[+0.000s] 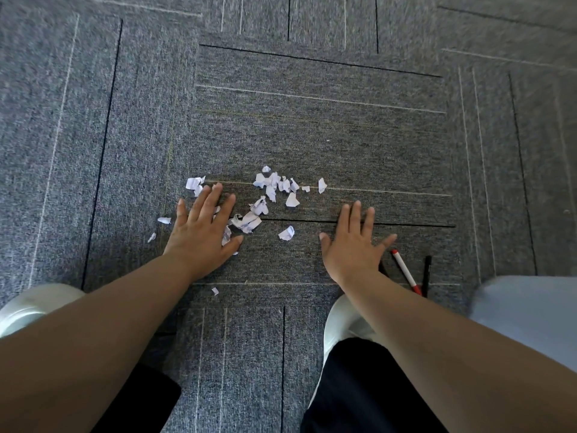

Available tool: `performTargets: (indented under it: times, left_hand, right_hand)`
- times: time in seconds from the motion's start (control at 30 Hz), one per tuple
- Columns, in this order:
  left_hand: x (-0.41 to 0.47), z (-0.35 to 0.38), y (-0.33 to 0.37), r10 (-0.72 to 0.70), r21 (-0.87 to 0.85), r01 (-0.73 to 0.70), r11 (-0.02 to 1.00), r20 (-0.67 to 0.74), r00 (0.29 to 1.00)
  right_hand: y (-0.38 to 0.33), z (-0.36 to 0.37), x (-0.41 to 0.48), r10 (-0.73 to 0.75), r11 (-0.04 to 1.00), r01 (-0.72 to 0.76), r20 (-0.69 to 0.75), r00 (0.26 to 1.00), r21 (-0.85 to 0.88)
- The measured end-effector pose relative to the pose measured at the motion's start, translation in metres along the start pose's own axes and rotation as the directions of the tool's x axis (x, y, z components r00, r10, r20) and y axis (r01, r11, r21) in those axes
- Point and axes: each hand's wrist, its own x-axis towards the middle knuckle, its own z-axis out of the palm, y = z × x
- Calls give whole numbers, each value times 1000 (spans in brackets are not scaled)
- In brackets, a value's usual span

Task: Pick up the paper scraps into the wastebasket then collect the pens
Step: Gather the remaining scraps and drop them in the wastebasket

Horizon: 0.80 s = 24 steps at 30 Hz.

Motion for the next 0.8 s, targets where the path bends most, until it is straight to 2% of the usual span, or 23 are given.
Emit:
performTargets:
  times: [0.1,0.2,0.3,0.37,0.47,0.53,0.63,0.7,0.77,0.8]
  left_hand:
    - [2,-1,-1,4,7,-4,1000,-4,1000]
    - [4,-1,-6,-18,12,19,1000,-23,1000]
    - [8,1,-14,-33,37,34,999,-20,999]
    - [11,-1,-21,-51,21,51,998,2,999]
    - [17,-9,-30,-94,8,93,996,22,995]
    - [19,-16,-36,-72,-13,72,997,22,997]
    - [20,-20,-45,20,-48,-17,999,49,999]
    - [16,-17,-50,94,-12,-94,996,54,994]
    - [11,-14,-54,155,9,-156,988,59,986]
    - [10,-13,-55,167,3,-167,986,57,984]
  right_hand:
    - [-10,-2,2,-91,995,93,-77,993,24]
    - [-25,-9,15,-187,961,215,-162,969,176]
    - [-32,-20,35,-195,920,249,-197,961,304]
    - [-34,-21,46,-242,926,274,-146,959,262]
    - [-42,-15,47,-339,933,348,-98,936,97]
    - [-53,-10,36,-484,871,488,-67,873,67]
    - [-65,-1,12,-685,720,686,-49,727,103]
    - [-66,2,9,-673,705,698,-188,715,128]
    - [-67,-3,18,-577,767,632,-315,754,107]
    - [-67,-8,26,-526,805,583,-321,788,112]
